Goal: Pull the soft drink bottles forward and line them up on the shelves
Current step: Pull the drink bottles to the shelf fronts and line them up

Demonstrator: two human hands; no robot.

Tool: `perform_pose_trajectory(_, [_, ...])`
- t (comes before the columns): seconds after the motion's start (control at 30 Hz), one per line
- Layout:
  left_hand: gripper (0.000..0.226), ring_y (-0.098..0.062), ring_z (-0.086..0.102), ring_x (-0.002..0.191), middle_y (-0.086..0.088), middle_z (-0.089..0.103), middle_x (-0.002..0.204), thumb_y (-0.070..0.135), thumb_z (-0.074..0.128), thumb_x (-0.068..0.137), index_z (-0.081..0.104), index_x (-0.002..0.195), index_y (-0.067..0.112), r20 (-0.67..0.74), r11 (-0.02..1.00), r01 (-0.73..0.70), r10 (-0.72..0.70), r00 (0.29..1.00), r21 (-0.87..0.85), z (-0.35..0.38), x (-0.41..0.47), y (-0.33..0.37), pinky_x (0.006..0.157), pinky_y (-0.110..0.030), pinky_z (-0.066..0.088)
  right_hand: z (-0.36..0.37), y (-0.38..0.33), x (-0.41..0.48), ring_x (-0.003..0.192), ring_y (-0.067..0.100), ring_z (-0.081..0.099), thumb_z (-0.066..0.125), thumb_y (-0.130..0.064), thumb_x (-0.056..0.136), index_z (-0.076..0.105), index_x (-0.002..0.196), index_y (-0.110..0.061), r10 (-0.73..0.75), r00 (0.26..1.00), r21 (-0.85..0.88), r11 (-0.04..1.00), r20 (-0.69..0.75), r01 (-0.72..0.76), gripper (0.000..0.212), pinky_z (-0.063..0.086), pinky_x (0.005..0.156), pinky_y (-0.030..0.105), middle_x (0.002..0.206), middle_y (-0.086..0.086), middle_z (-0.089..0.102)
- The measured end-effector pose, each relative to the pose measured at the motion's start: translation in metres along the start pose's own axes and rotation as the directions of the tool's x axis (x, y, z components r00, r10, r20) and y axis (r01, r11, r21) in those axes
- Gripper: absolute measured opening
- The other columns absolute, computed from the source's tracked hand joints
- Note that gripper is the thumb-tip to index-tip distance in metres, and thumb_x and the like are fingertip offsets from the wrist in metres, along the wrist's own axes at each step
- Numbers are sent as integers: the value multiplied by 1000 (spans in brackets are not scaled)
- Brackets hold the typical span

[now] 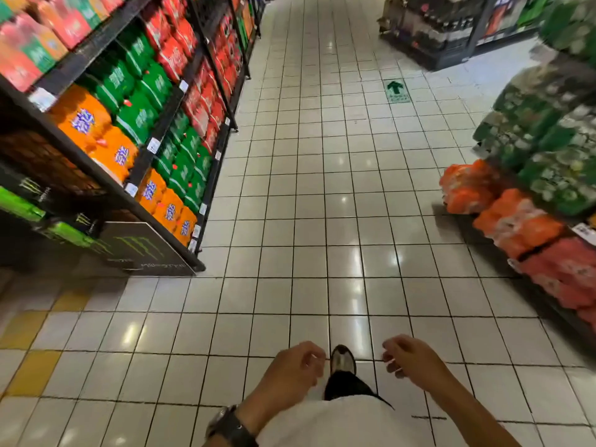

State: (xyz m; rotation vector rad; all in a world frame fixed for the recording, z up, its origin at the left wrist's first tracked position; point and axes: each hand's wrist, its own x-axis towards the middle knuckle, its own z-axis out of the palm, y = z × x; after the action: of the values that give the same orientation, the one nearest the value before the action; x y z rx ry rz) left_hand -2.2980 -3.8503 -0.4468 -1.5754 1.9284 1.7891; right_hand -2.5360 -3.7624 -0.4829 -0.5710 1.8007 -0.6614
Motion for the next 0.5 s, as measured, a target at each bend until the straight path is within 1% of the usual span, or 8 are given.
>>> perform_pose_trajectory(0.07, [16, -9, 67, 78, 10, 71, 86, 26, 51, 92, 63, 95, 36, -76, 998, 29, -33, 997, -54, -50, 45, 29, 68, -25, 52, -15, -65, 60, 73, 22, 68, 53, -23, 94, 65, 92, -11, -49, 998, -72, 996, 45, 52, 17, 53, 69, 34, 83, 6, 72])
perform_pose_trajectory(0.1, [16, -10, 67, 79, 10, 71, 86, 26, 51, 93, 64, 96, 36, -108, 998, 16, -23, 994, -64, -61, 45, 34, 68, -25, 52, -17, -81, 59, 74, 21, 69, 53, -25, 94, 65, 92, -13, -81, 996, -80, 993, 49, 84, 17, 54, 69, 33, 83, 4, 72])
perform_pose_trajectory(0.13, [16, -11, 67, 78, 9, 71, 86, 25, 52, 93, 64, 96, 35, -166, 994, 21, -38, 985, -106, -88, 71, 46, 68, -26, 52, -20, -116, 95, 74, 20, 69, 53, -26, 94, 65, 91, -15, -113, 990, -140, 982, 82, 124, 17, 54, 70, 32, 83, 3, 72])
perform_pose_trajectory(0.23, [16, -15, 67, 74, 5, 72, 82, 21, 52, 93, 65, 94, 30, -265, 979, -9, -46, 963, -204, -138, 113, 72, 69, -31, 52, -19, -198, 147, 71, 16, 68, 54, -29, 93, 65, 89, -18, -189, 974, -179, 961, 126, 210, 16, 54, 71, 34, 82, 0, 72])
perform_pose_trajectory(0.3, [16, -16, 67, 73, 4, 73, 83, 20, 52, 93, 66, 96, 28, -276, 968, -23, -48, 960, -249, -154, 123, 83, 68, -32, 52, -10, -233, 159, 70, 15, 69, 56, -32, 91, 66, 89, -20, -226, 961, -154, 956, 161, 250, 16, 55, 71, 34, 81, -2, 72])
perform_pose_trajectory(0.37, [16, -16, 67, 74, 3, 73, 83, 18, 52, 93, 66, 97, 26, -315, 945, -22, -86, 945, -325, -183, 166, 89, 67, -29, 53, 3, -280, 205, 70, 13, 70, 56, -34, 89, 67, 91, -21, -250, 941, -152, 945, 227, 288, 16, 55, 70, 32, 81, -3, 73])
perform_pose_trajectory(0.4, [15, -15, 67, 73, 1, 72, 82, 19, 54, 93, 67, 95, 25, -326, 944, -22, -92, 941, -330, -182, 162, 93, 67, -29, 53, 8, -286, 197, 70, 13, 70, 56, -34, 90, 67, 91, -22, -266, 931, -153, 939, 249, 308, 16, 55, 71, 31, 81, -4, 73])
perform_pose_trajectory(0.5, [10, -9, 64, 63, -3, 70, 74, 28, 56, 94, 63, 88, 24, -376, 935, -27, -116, 919, -355, -237, 244, 102, 62, -25, 51, 25, -342, 270, 73, 13, 69, 53, -34, 92, 67, 91, -22, -263, 912, -163, 932, 314, 325, 17, 56, 70, 29, 83, -4, 72])
